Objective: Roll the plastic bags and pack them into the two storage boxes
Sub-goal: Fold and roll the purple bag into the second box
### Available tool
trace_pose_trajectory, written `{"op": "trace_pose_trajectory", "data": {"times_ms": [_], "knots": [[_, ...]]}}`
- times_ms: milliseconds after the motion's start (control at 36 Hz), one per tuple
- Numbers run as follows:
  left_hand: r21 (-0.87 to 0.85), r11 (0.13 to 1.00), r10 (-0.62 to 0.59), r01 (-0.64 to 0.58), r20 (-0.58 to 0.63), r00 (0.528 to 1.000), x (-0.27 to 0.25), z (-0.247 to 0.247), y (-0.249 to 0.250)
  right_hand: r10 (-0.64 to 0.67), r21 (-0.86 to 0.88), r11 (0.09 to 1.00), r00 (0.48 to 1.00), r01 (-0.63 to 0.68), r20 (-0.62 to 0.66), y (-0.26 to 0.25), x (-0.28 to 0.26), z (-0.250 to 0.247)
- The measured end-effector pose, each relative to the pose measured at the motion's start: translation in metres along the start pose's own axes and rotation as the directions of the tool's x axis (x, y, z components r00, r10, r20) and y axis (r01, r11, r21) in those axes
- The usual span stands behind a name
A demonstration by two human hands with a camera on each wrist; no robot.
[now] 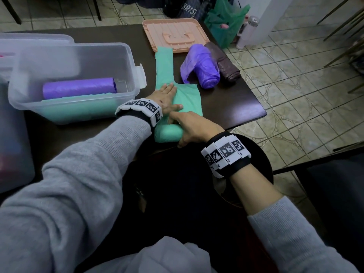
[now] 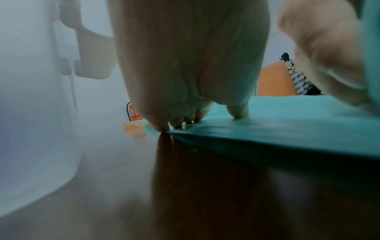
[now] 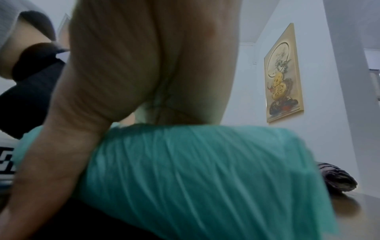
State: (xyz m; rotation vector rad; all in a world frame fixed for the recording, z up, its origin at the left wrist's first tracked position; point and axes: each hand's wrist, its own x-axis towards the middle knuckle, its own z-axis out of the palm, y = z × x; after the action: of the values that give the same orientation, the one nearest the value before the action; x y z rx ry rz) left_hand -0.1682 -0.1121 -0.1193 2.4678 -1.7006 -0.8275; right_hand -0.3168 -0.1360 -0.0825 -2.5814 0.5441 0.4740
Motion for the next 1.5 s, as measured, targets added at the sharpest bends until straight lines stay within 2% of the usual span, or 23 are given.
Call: {"op": "trace_pose_trajectory", "data": {"times_ms": [222,333,444,583,750,833,944,1055,1139,1194,1278,1333,1500], "knots": [[-0.079,0.996,-0.051,0.046,-0.057,0.997,-0.002,0.002,0.001,-0.023,-0.043,0.999,1.0,0.023,0.001,0.003,0.005,-0.005],[-0.204,0.977,-0.073,0.057,-0.074,0.995,-0.005,-0.002,0.002,-0.006,0.085,0.996,0.999,0.01,-0.048,0.01,0.003,-0.007],[-0.299,0.954,-0.091,0.029,-0.195,0.977,-0.009,0.001,0.002,-0.001,0.12,0.993,0.999,0.006,-0.041,0.013,0.004,-0.011],[-0.295,0.953,-0.148,0.074,-0.237,0.96,-0.019,-0.002,0.009,0.004,0.112,0.994,0.999,0.0,-0.032,0.016,0.007,-0.018],[-0.374,0.926,-0.186,0.052,-0.332,0.925,-0.041,-0.015,0.027,-0.005,0.113,0.994,1.0,0.005,-0.002,0.021,0.014,-0.024],[-0.327,0.941,-0.17,0.086,-0.239,0.956,-0.055,-0.022,0.03,0.033,0.196,0.98,0.998,-0.021,-0.058,0.027,0.015,-0.023],[-0.235,0.967,-0.126,0.098,-0.106,0.986,-0.072,-0.027,0.023,0.021,0.202,0.979,0.998,-0.008,-0.061,0.028,0.017,-0.026],[-0.173,0.983,-0.065,0.057,-0.046,0.997,-0.083,-0.033,0.022,0.027,0.111,0.994,0.997,-0.018,-0.077,0.03,0.022,-0.027],[-0.151,0.986,-0.074,0.076,0.014,0.997,-0.083,-0.032,0.019,0.071,0.018,0.997,0.993,-0.07,-0.091,0.029,0.025,-0.027],[-0.157,0.983,-0.091,0.091,0.006,0.996,-0.081,-0.028,0.018,0.078,0.031,0.997,0.99,-0.075,-0.119,0.028,0.026,-0.024],[-0.131,0.988,-0.091,0.086,-0.032,0.995,-0.079,-0.021,0.019,0.085,0.177,0.984,0.96,-0.038,-0.266,0.027,0.028,-0.016],[-0.089,0.992,-0.091,0.086,-0.05,0.995,-0.079,-0.018,0.02,0.088,0.201,0.979,0.939,-0.02,-0.332,0.026,0.029,-0.01],[-0.105,0.991,-0.091,0.087,-0.03,0.995,-0.077,-0.02,0.017,0.099,0.163,0.986,0.92,-0.039,-0.379,0.025,0.023,-0.001]]}}
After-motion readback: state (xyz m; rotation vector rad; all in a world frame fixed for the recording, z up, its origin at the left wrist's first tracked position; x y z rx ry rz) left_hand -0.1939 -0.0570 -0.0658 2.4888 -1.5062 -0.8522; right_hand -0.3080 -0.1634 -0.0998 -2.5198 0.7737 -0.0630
